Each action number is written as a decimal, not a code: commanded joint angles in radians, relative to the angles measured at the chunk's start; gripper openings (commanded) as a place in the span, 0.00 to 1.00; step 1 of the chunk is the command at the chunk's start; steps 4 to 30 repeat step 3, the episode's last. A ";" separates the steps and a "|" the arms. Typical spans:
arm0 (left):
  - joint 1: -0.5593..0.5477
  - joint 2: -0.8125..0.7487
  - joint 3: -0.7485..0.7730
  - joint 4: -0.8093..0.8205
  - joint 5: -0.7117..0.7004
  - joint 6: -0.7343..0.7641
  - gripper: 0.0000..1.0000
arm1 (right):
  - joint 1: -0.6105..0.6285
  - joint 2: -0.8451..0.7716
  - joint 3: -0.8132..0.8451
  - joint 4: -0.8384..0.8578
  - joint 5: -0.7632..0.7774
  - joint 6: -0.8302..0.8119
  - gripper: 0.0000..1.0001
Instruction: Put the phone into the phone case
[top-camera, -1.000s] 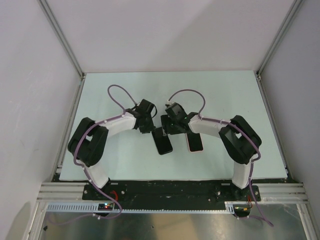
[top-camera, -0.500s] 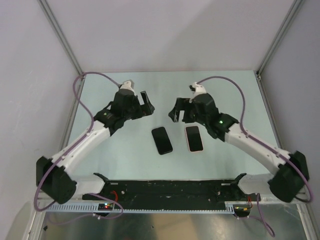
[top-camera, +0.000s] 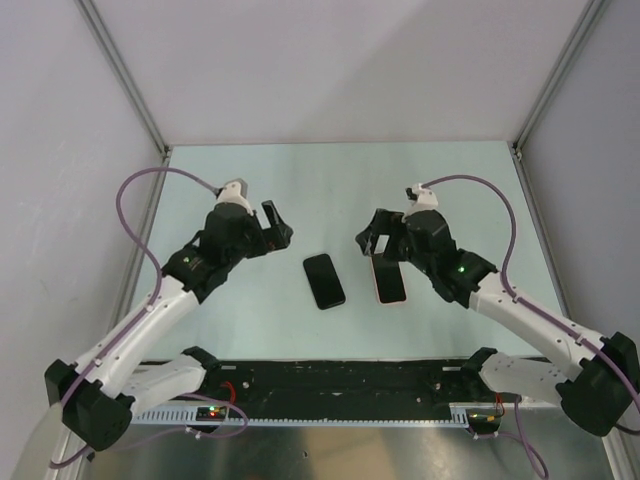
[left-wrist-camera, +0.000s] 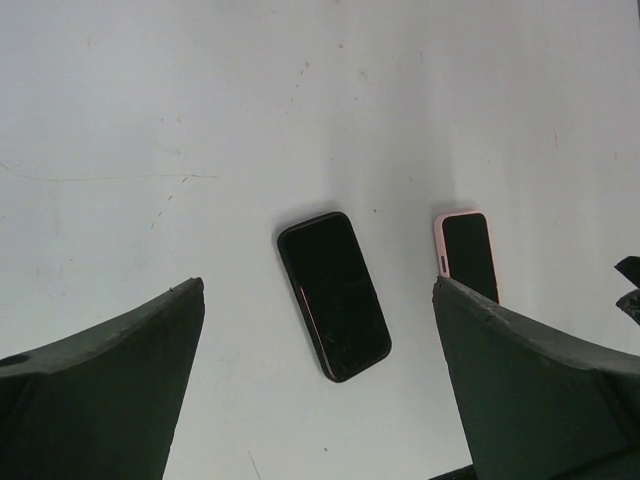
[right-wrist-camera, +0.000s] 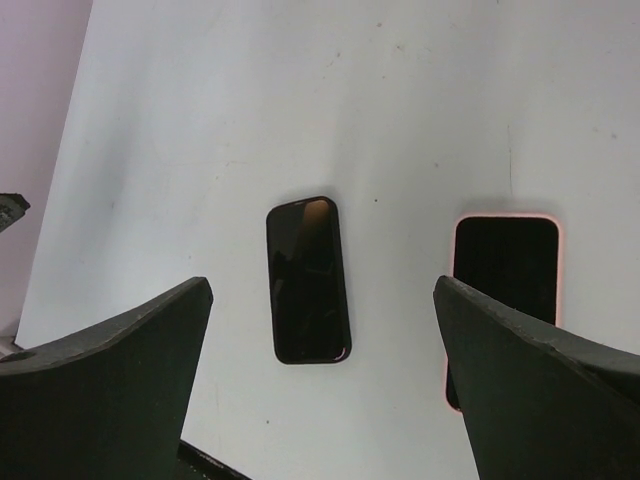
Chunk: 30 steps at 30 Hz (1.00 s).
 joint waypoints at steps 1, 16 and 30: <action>-0.003 -0.037 -0.007 0.018 -0.050 0.023 1.00 | 0.000 -0.019 0.001 0.043 0.047 0.008 0.99; -0.003 -0.039 -0.009 0.019 -0.062 0.021 1.00 | -0.001 -0.016 0.001 0.052 0.048 0.004 0.99; -0.003 -0.039 -0.009 0.019 -0.062 0.021 1.00 | -0.001 -0.016 0.001 0.052 0.048 0.004 0.99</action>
